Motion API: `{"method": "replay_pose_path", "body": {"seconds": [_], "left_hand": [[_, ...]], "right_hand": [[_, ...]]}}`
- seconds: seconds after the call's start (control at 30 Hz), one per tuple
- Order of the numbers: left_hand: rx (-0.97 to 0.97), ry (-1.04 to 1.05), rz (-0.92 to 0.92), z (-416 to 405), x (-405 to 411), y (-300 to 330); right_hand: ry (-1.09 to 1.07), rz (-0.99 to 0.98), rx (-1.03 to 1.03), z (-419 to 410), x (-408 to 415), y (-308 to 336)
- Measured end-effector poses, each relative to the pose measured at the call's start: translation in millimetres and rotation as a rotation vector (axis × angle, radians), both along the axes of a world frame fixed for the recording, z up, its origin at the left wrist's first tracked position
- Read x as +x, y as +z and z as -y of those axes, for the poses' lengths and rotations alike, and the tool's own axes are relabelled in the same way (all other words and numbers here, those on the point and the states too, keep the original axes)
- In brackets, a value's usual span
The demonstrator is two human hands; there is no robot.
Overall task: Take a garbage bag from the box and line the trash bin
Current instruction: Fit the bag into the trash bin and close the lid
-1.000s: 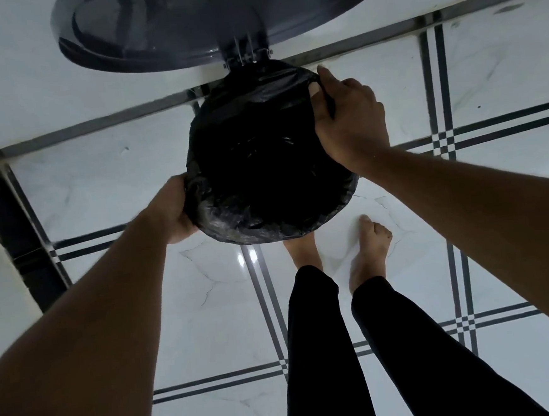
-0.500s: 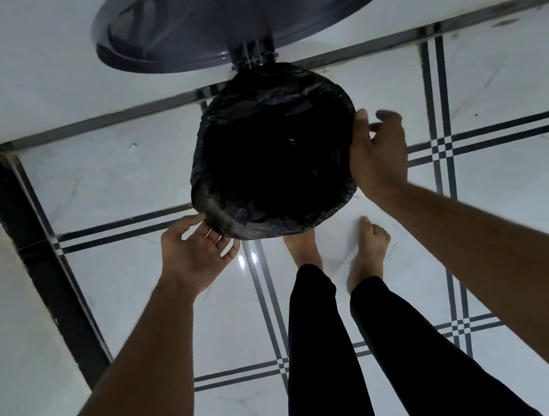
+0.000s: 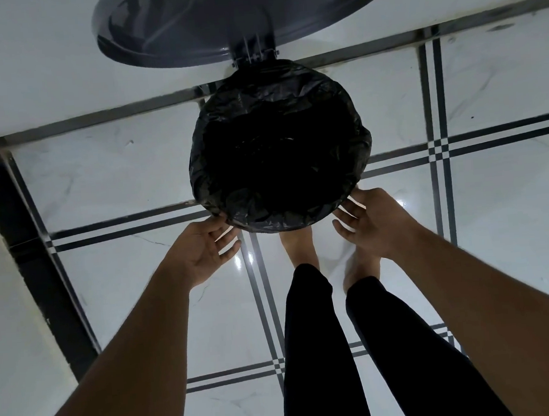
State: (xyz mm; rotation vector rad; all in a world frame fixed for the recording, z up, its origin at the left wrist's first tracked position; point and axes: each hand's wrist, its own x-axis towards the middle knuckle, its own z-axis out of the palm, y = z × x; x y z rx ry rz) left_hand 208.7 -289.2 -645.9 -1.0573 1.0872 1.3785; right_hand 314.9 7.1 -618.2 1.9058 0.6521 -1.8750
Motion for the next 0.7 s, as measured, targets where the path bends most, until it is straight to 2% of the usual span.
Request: {"method": "replay_pose_path", "body": {"seconds": [0.13, 0.27, 0.4, 0.53, 0.7], "left_hand": [[-0.025, -0.05, 0.008, -1.9, 1.5, -7.6], [-0.039, -0.144, 0.022, -3.6, 4.3, -14.9], [-0.172, -0.218, 0.015, -8.7, 3.6, -23.9], [-0.269, -0.131, -0.006, -13.8, -3.3, -31.7], [-0.281, -0.077, -0.031, -24.2, -12.5, -32.7]], "right_hand": [[-0.043, 0.001, -0.007, -2.2, -2.7, -1.8], [0.044, 0.107, 0.016, 0.1, -3.7, -15.6], [0.094, 0.192, 0.1, 0.4, -13.9, -25.3], [0.11, 0.196, 0.135, -4.1, -23.3, -27.7], [0.122, 0.164, 0.124, -11.6, -20.8, -28.8]]}}
